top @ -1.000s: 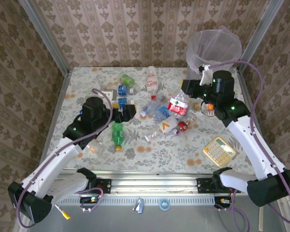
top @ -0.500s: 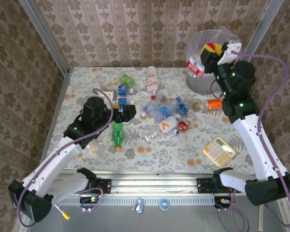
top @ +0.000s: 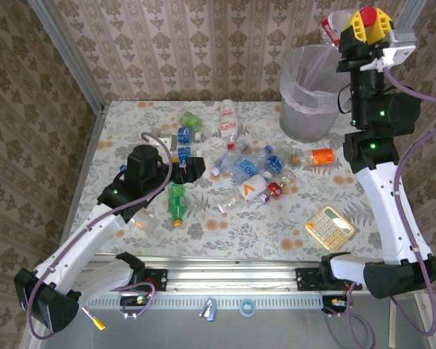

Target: Throw the plastic bottles in the bin

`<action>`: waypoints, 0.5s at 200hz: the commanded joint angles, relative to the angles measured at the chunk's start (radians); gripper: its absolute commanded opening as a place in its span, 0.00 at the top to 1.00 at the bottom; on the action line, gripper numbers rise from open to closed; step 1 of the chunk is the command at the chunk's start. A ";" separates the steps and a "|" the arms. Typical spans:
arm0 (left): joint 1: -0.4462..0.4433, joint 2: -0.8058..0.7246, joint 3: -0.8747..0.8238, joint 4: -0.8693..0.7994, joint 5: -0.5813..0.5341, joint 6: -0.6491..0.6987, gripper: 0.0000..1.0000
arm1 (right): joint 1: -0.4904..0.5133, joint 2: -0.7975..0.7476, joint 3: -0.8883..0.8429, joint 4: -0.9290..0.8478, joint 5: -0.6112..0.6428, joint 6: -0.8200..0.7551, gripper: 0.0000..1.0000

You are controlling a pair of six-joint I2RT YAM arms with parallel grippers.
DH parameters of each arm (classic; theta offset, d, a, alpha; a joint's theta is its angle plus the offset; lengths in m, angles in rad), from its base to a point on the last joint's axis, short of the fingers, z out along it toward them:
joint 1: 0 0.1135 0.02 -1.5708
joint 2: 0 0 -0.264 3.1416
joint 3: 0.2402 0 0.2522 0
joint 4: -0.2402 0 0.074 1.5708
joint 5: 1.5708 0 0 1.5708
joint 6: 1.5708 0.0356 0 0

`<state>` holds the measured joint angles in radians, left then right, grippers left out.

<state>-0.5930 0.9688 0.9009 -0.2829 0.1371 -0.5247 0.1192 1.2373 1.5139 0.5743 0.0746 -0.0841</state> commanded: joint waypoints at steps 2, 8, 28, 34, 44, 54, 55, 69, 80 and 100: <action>0.002 0.000 -0.015 0.028 -0.016 -0.020 0.00 | -0.019 0.009 0.025 0.045 -0.003 -0.038 1.00; 0.002 -0.001 -0.017 0.029 -0.015 -0.020 0.00 | -0.024 0.011 0.027 0.038 -0.006 -0.035 1.00; 0.002 0.005 -0.015 0.031 -0.018 -0.019 0.00 | -0.036 0.016 0.024 0.030 -0.014 -0.021 1.00; 0.002 0.008 -0.015 0.030 -0.020 -0.018 0.00 | -0.040 0.018 0.024 0.029 -0.018 -0.016 1.00; 0.002 0.012 -0.011 0.028 -0.021 -0.018 0.00 | -0.045 0.023 0.024 0.024 -0.022 -0.011 1.00; 0.003 0.018 -0.007 0.028 -0.022 -0.016 0.00 | -0.049 0.030 0.024 0.023 -0.027 -0.008 1.00; 0.003 0.018 -0.006 0.027 -0.022 -0.015 0.00 | -0.049 0.031 0.024 0.023 -0.028 -0.008 1.00; 0.002 0.027 0.000 0.021 -0.022 -0.014 0.00 | -0.057 0.045 0.029 0.017 -0.026 -0.002 1.00; 0.002 0.032 0.005 0.015 -0.023 -0.011 0.00 | -0.064 0.060 0.034 0.011 -0.025 0.006 1.00; 0.003 0.039 0.010 0.006 -0.022 -0.011 0.00 | -0.088 0.106 0.053 -0.012 -0.023 0.034 1.00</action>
<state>-0.5930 1.0031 0.8982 -0.2764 0.1295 -0.5285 0.0570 1.2964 1.5215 0.5713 0.0544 -0.0868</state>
